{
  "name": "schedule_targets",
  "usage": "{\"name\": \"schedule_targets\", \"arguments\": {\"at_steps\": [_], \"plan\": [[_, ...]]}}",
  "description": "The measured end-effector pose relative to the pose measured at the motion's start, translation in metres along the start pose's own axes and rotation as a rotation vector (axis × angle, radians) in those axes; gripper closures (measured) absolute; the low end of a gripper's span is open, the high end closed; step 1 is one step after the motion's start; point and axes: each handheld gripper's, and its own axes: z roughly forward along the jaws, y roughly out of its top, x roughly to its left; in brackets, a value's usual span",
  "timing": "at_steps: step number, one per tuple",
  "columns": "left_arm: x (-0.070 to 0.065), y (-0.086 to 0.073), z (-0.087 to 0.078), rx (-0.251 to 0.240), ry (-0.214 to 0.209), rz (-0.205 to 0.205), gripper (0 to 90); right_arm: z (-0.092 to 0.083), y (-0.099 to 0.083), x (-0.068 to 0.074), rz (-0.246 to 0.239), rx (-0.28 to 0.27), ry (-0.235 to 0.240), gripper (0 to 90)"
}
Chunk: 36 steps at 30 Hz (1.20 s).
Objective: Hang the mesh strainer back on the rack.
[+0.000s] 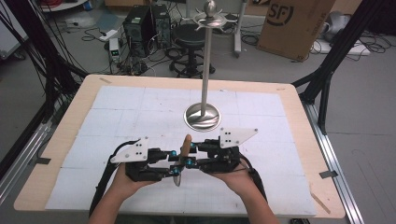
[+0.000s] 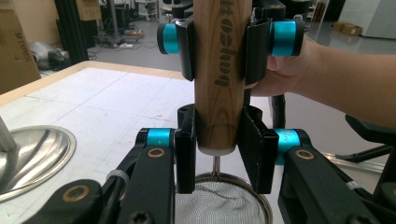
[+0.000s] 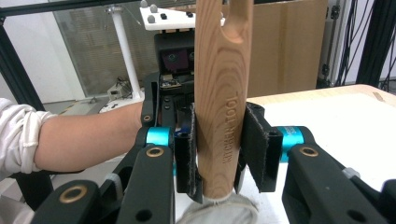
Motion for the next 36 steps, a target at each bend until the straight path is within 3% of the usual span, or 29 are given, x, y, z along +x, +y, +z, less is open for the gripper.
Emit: {"name": "schedule_targets", "arguments": {"at_steps": [10, 15, 25, 30, 36], "plan": [[0.002, -0.001, 0.001, 0.014, 0.01, -0.016, 68.8, 0.004, -0.001, 0.0, -0.001, 0.01, -0.023, 67.7], [0.002, -0.001, 0.0, 0.004, 0.019, -0.004, 67.8, 0.003, 0.0, 0.0, -0.006, 0.004, -0.03, 68.0], [0.009, 0.0, -0.007, 0.032, 0.089, -0.046, 47.1, -0.004, 0.001, -0.006, 0.008, 0.009, -0.069, 68.0], [0.014, -0.002, -0.014, 0.069, 0.171, -0.054, 40.5, -0.01, 0.0, -0.01, 0.023, 0.024, -0.098, 68.0], [0.019, -0.004, -0.024, 0.061, 0.236, -0.052, 34.1, -0.018, 0.0, -0.013, 0.028, 0.024, -0.131, 68.0]]}}
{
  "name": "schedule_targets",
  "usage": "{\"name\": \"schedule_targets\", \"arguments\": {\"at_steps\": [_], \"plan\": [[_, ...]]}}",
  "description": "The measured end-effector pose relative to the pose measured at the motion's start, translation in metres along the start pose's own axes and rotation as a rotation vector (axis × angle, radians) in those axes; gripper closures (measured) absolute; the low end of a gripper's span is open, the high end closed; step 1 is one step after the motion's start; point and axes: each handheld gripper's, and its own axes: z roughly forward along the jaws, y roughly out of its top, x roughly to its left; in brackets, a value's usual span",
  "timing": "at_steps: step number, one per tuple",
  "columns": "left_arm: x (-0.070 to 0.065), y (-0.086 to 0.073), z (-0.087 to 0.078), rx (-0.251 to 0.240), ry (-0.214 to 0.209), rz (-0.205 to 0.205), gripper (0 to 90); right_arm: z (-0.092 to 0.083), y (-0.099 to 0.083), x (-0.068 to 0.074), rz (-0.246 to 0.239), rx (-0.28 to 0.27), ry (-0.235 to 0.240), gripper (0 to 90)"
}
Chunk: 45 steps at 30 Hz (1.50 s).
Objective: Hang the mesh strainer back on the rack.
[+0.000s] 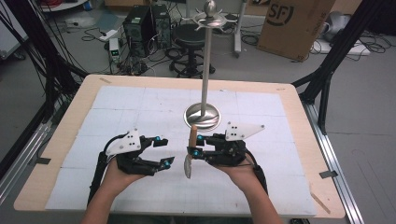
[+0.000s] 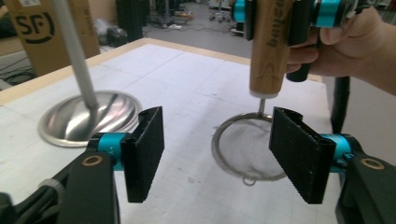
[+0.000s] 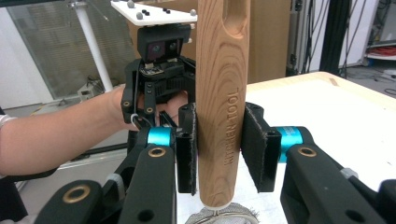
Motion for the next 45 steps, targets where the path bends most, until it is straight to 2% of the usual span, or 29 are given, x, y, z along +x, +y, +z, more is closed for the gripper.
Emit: {"name": "schedule_targets", "arguments": {"at_steps": [6, 11, 17, 22, 27, 36, 42, 45], "plan": [[0.008, -0.006, -0.008, -0.02, 0.051, 0.015, 26.4, -0.006, 0.0, -0.003, 0.0, 0.005, -0.019, 68.0], [0.014, -0.014, -0.012, -0.008, 0.129, 0.049, 20.0, -0.011, 0.0, -0.004, 0.0, 0.005, -0.036, 68.0], [0.021, -0.028, -0.014, -0.023, 0.197, 0.032, 16.9, -0.018, 0.002, -0.007, -0.002, 0.008, -0.052, 68.0], [0.024, -0.038, -0.016, -0.042, 0.206, 0.021, 15.0, -0.024, 0.004, -0.009, -0.004, 0.006, -0.07, 67.9], [0.028, -0.048, -0.021, -0.068, 0.214, -0.007, 14.5, -0.03, 0.007, -0.011, -0.009, 0.006, -0.083, 68.0], [0.029, -0.063, -0.024, -0.07, 0.244, 0.03, 14.4, -0.037, 0.019, -0.017, -0.017, 0.017, -0.112, 67.9], [0.032, -0.073, -0.023, -0.069, 0.256, 0.018, 14.2, -0.04, 0.026, -0.022, -0.019, 0.027, -0.131, 67.9], [0.033, -0.079, -0.02, -0.042, 0.261, 0.043, 12.5, -0.042, 0.029, -0.027, -0.019, 0.029, -0.141, 67.9]]}}
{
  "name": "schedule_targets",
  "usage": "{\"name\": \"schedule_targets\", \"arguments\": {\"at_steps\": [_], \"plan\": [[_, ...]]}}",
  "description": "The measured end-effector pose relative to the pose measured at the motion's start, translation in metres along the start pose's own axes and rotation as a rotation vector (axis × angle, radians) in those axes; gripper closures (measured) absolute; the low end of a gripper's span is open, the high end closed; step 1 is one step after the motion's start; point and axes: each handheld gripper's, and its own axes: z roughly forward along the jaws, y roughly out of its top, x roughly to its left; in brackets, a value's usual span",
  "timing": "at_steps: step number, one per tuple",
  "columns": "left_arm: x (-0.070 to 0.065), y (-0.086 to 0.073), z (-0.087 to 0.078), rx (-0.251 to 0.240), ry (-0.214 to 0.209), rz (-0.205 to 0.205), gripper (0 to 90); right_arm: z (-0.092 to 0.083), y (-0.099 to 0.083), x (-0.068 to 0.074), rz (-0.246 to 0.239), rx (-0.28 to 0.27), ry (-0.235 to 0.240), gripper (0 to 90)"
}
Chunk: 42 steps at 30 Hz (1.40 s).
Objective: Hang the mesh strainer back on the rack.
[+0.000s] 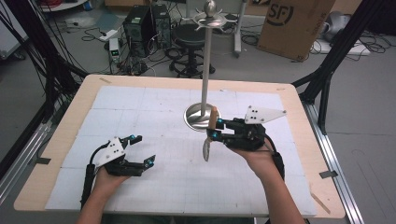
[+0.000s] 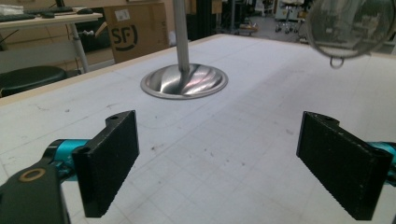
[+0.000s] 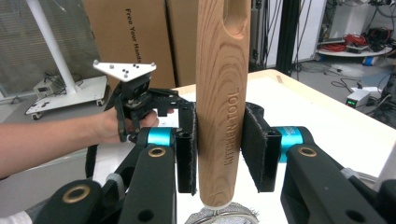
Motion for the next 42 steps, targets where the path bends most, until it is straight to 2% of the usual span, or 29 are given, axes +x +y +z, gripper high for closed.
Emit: {"name": "schedule_targets", "arguments": {"at_steps": [1, 9, 13, 17, 21, 30, 33, 42], "plan": [[0.0, -0.001, 0.001, 0.011, -0.002, 0.004, 11.7, 0.0, 0.002, -0.003, 0.001, 0.0, -0.009, 67.9], [0.0, -0.001, 0.001, 0.004, -0.007, 0.007, 11.6, -0.004, 0.02, -0.017, -0.004, 0.021, -0.054, 67.9], [0.001, -0.002, 0.001, 0.0, -0.01, -0.012, 11.6, -0.009, 0.033, -0.024, -0.011, 0.028, -0.087, 67.9], [0.002, -0.002, 0.001, 0.0, 0.01, -0.038, 11.6, -0.015, 0.044, -0.031, -0.014, 0.024, -0.123, 67.9], [0.0, -0.002, 0.001, 0.002, 0.01, -0.004, 11.6, -0.02, 0.058, -0.037, -0.024, 0.034, -0.16, 67.9], [0.002, -0.003, 0.0, -0.009, 0.003, -0.031, 11.8, -0.024, 0.09, -0.048, -0.037, 0.047, -0.253, 67.9], [0.003, -0.003, 0.0, -0.012, 0.003, -0.045, 11.8, -0.024, 0.096, -0.049, -0.041, 0.054, -0.268, 67.9], [0.003, -0.003, 0.0, -0.011, 0.002, -0.035, 11.8, -0.024, 0.104, -0.053, -0.044, 0.059, -0.33, 67.9]]}}
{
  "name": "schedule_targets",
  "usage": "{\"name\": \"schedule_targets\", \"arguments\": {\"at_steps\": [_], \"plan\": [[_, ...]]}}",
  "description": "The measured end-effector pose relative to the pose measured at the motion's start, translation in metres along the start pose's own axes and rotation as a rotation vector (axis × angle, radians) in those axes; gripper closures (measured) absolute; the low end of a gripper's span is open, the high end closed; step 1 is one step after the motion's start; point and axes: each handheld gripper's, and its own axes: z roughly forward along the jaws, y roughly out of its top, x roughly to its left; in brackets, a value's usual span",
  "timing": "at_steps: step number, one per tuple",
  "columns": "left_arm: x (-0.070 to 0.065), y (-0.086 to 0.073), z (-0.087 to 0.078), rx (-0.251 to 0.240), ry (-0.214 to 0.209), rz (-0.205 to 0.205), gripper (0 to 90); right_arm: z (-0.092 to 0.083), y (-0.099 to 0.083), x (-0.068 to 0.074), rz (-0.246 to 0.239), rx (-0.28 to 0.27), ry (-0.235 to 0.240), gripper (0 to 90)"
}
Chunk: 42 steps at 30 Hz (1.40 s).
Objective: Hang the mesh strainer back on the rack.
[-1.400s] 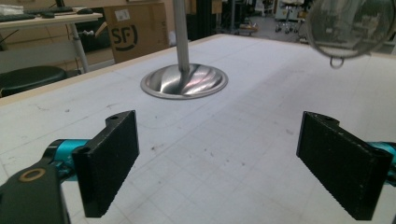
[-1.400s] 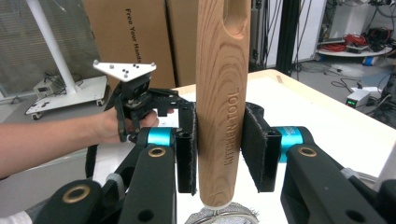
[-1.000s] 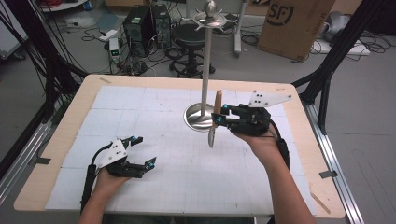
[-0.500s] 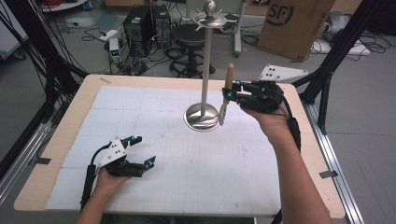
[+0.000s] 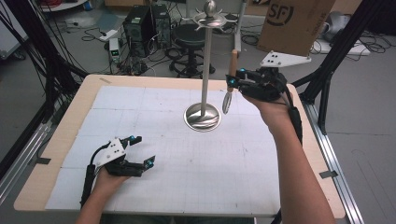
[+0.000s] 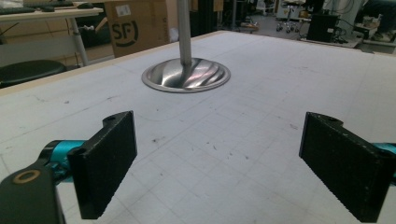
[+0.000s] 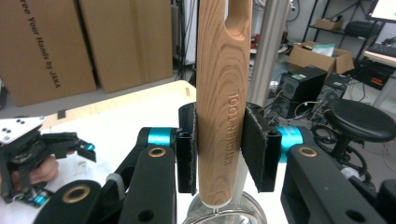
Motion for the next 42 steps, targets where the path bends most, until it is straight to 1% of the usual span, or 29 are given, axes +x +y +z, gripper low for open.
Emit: {"name": "schedule_targets", "arguments": {"at_steps": [5, 10, 12, 17, 20, 25, 26, 29, 30, 33, 36, 37, 39, 42], "plan": [[0.0, 0.0, 0.0, 0.001, -0.002, -0.004, 11.8, 0.001, 0.01, -0.003, -0.005, -0.001, -0.011, 67.9], [0.0, 0.0, 0.0, -0.001, -0.004, -0.002, 11.8, 0.002, 0.022, -0.007, -0.009, -0.007, -0.051, 67.9], [0.0, 0.0, 0.0, -0.002, -0.005, 0.002, 11.8, 0.003, 0.026, -0.008, 0.004, -0.012, -0.063, 67.9], [0.0, 0.0, -0.001, -0.008, -0.006, 0.002, 11.8, 0.006, 0.036, -0.013, 0.001, -0.011, -0.08, 67.9], [0.0, 0.0, -0.001, -0.009, -0.005, 0.003, 11.8, 0.007, 0.04, -0.019, 0.01, -0.009, -0.093, 67.9], [0.001, -0.001, -0.001, -0.014, -0.007, -0.005, 11.8, 0.007, 0.043, -0.036, 0.031, 0.005, -0.12, 67.9], [0.001, -0.001, -0.001, -0.016, -0.009, -0.005, 11.8, 0.008, 0.043, -0.039, 0.034, 0.011, -0.129, 67.9], [0.001, -0.001, -0.001, -0.017, -0.007, -0.008, 11.8, 0.013, 0.045, -0.048, 0.029, 0.032, -0.134, 67.9], [0.001, -0.001, -0.001, -0.016, -0.009, -0.007, 11.8, 0.014, 0.045, -0.051, 0.037, 0.041, -0.138, 67.9], [0.001, -0.001, -0.001, -0.018, -0.012, -0.006, 11.8, 0.02, 0.047, -0.059, 0.035, 0.055, -0.15, 67.9], [0.001, -0.001, -0.002, -0.021, -0.013, -0.005, 11.8, 0.025, 0.049, -0.064, 0.045, 0.062, -0.161, 67.9], [0.001, -0.001, -0.002, -0.022, -0.011, -0.005, 11.8, 0.027, 0.049, -0.066, 0.042, 0.061, -0.163, 67.9], [0.001, -0.001, -0.002, -0.023, -0.012, -0.007, 11.8, 0.03, 0.051, -0.068, 0.052, 0.072, -0.161, 67.9], [0.001, -0.001, -0.002, -0.022, -0.014, -0.009, 11.8, 0.034, 0.053, -0.07, 0.044, 0.074, -0.159, 68.0]]}}
